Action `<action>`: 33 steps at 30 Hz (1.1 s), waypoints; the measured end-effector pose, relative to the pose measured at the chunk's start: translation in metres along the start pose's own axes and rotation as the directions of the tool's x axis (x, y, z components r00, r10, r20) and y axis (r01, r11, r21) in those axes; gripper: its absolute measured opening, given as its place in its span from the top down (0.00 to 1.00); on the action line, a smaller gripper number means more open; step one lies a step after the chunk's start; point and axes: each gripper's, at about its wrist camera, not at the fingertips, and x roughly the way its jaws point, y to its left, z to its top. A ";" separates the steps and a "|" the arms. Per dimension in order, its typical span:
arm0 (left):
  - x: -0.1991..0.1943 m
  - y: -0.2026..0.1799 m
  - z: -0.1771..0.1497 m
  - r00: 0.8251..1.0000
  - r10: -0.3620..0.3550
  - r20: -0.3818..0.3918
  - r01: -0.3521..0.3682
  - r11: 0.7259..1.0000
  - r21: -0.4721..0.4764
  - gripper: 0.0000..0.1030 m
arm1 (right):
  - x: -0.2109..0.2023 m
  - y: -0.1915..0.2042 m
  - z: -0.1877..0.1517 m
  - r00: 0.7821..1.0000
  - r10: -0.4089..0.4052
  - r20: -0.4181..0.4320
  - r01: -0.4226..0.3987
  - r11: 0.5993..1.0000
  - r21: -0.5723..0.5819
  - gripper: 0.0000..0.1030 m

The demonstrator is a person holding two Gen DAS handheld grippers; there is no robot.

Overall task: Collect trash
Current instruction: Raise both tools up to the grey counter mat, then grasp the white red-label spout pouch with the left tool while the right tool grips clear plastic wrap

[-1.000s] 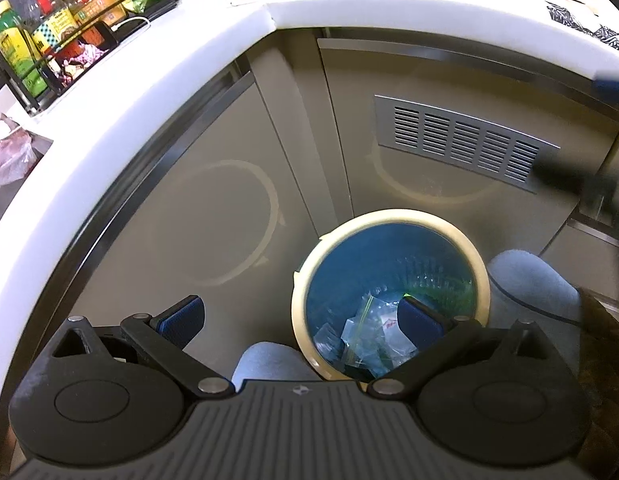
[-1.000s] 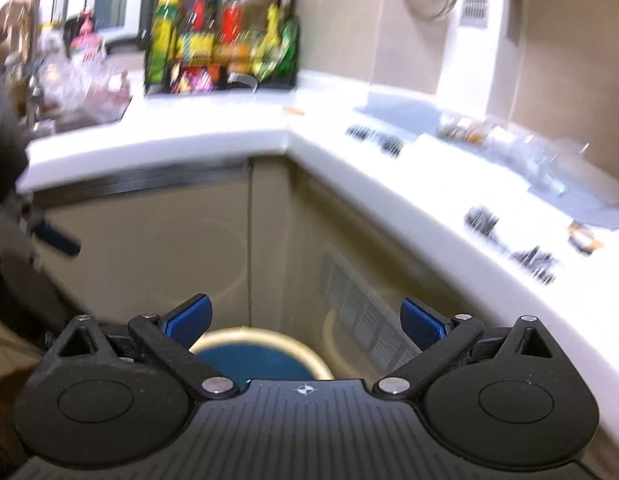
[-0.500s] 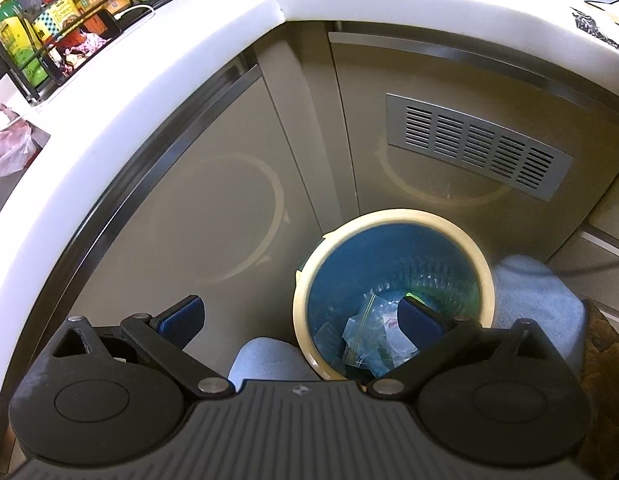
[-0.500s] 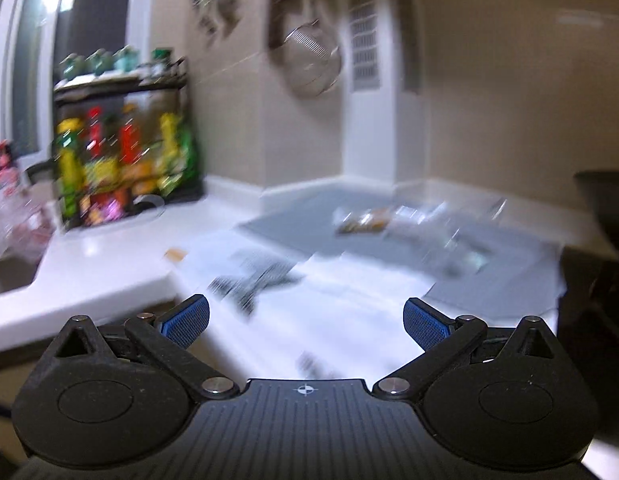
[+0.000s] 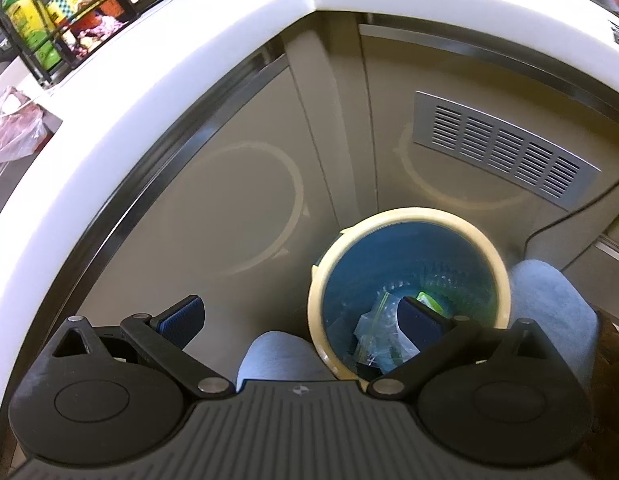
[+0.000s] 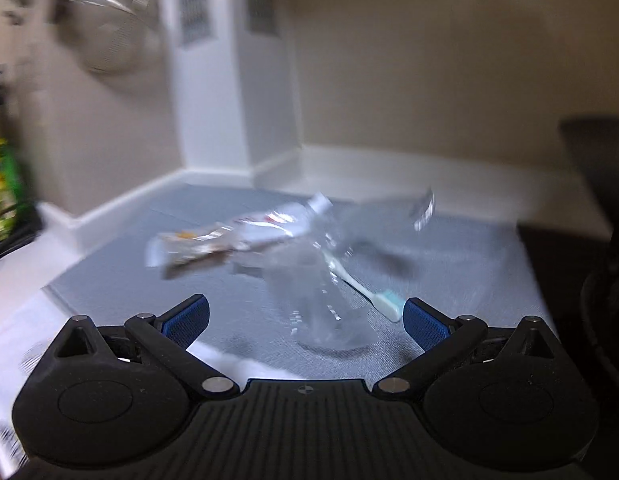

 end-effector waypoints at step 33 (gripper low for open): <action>-0.067 -0.114 0.244 0.744 -0.209 0.635 -0.204 0.833 0.514 0.00 | -0.042 -0.037 -0.019 0.984 0.097 0.148 -0.104 0.994 0.043 0.97</action>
